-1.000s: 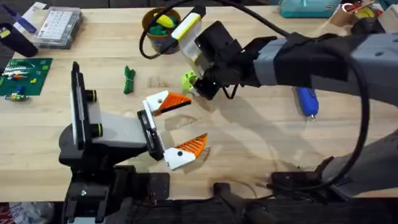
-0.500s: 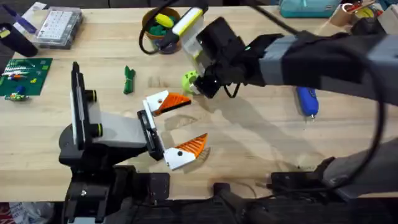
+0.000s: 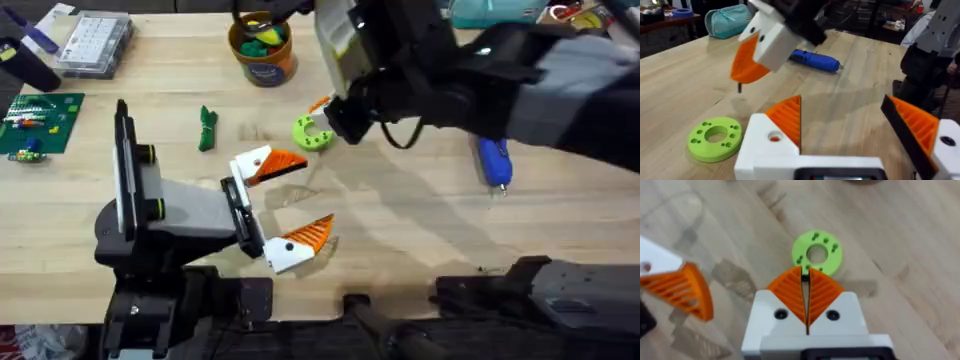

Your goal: Pick up the gripper from the table and insert it into the empty holder that is missing its gripper. Then pick up a screw, insert it into the mounting hole, and use the screwdriver to tighten it. Finally, clean up the table by picking up the vegetable and placing it into the bucket.

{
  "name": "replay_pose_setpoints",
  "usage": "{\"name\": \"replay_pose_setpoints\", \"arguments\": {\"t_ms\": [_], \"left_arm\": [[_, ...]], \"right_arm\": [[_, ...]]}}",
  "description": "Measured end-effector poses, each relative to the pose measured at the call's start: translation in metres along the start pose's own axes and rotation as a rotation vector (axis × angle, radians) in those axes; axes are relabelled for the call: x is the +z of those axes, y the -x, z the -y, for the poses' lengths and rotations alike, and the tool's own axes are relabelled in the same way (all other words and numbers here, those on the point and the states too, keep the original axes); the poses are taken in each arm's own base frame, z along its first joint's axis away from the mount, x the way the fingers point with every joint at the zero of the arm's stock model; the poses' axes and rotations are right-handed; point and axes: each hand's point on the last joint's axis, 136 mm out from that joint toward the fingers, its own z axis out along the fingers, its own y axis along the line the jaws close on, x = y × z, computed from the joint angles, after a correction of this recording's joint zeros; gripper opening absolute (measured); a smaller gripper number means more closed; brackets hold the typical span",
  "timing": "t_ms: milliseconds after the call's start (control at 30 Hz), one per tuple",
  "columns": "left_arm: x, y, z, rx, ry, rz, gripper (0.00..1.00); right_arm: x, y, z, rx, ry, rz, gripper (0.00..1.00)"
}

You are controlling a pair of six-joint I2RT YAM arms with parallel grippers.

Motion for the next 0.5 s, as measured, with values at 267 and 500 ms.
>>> {"name": "replay_pose_setpoints", "arguments": {"t_ms": [267,500], "left_arm": [[0.0,0.0,0.0,0.0,0.0,0.0,0.991],[0.0,0.0,0.0,0.0,-0.001,0.0,0.991]], "right_arm": [[-0.038,0.011,-0.01,0.006,0.033,-0.025,0.004],[-0.073,0.038,-0.034,-0.023,0.119,0.036,0.004]]}}
